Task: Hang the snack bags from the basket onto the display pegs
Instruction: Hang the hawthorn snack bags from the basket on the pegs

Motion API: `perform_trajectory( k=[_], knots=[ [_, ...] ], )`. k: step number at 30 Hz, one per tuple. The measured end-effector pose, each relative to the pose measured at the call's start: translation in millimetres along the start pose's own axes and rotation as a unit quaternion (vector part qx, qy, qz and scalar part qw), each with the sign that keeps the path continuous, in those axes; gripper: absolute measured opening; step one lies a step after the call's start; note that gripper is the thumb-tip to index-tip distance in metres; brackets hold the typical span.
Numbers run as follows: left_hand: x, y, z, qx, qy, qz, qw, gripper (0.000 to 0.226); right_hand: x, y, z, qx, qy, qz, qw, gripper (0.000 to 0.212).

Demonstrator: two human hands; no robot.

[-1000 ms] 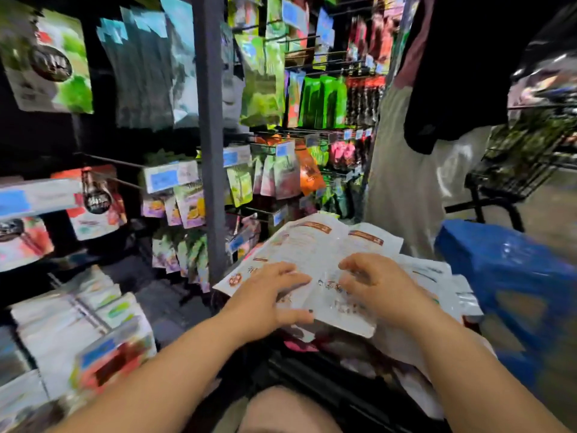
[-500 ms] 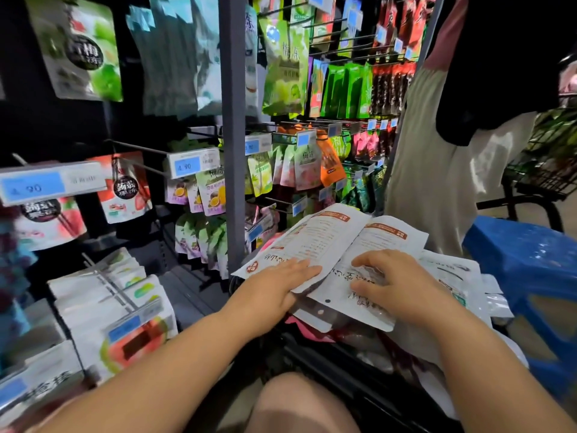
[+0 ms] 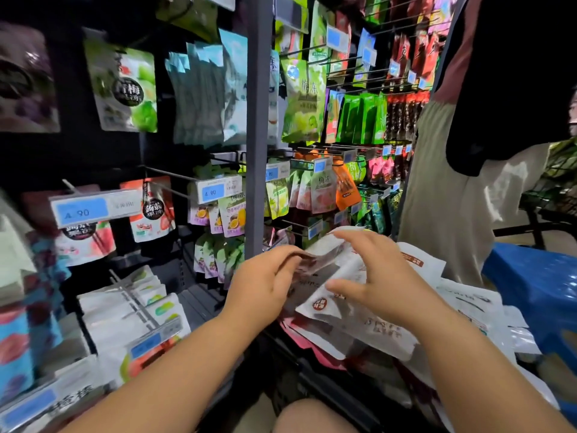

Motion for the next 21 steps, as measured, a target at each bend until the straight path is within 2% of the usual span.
perform_trajectory(
  k=[2, 5, 8, 12, 16, 18, 21],
  knots=[
    [2.0, 10.6, 2.8, 0.003, -0.015, 0.027, 1.0, 0.034, 14.1, 1.8, -9.3, -0.015, 0.038, 0.005, 0.999, 0.073],
    [8.1, 29.6, 8.1, 0.011, -0.021, 0.061, 0.998, 0.032, 37.5, 4.5, -22.0, -0.033, 0.078, 0.016, 0.996, 0.054],
    [15.6, 52.3, 16.1, 0.008, -0.034, 0.103, 0.994, 0.03, 59.4, 8.1, -34.4, -0.027, 0.069, 0.018, 0.997, 0.04],
    [23.9, 83.1, 30.7, 0.009, -0.051, 0.108, 0.993, 0.024, 80.0, 12.4, -48.5, -0.045, 0.054, 0.029, 0.997, 0.064],
    [30.5, 109.6, 46.0, 0.005, -0.074, 0.135, 0.988, 0.015, 83.7, 17.5, -65.6, 0.075, 0.083, 0.02, 0.994, 0.047],
    [34.8, 118.0, 47.9, -0.021, -0.049, 0.163, 0.985, 0.029, 81.9, 16.8, -70.0, 0.131, 0.087, 0.028, 0.987, 0.034],
    [39.6, 123.6, 40.6, -0.036, 0.006, 0.192, 0.981, 0.026, 77.6, 12.2, -67.5, 0.222, 0.061, 0.052, 0.972, 0.015]
  ],
)
Point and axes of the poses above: each hand's wrist, its own x-axis towards the middle knuckle, its own y-axis out of the back of the hand, z = x × y, the point moved 1 cm from there along x, towards the middle knuckle, and after that the axes turned 11 degrees about y, right-handed, at the moved point
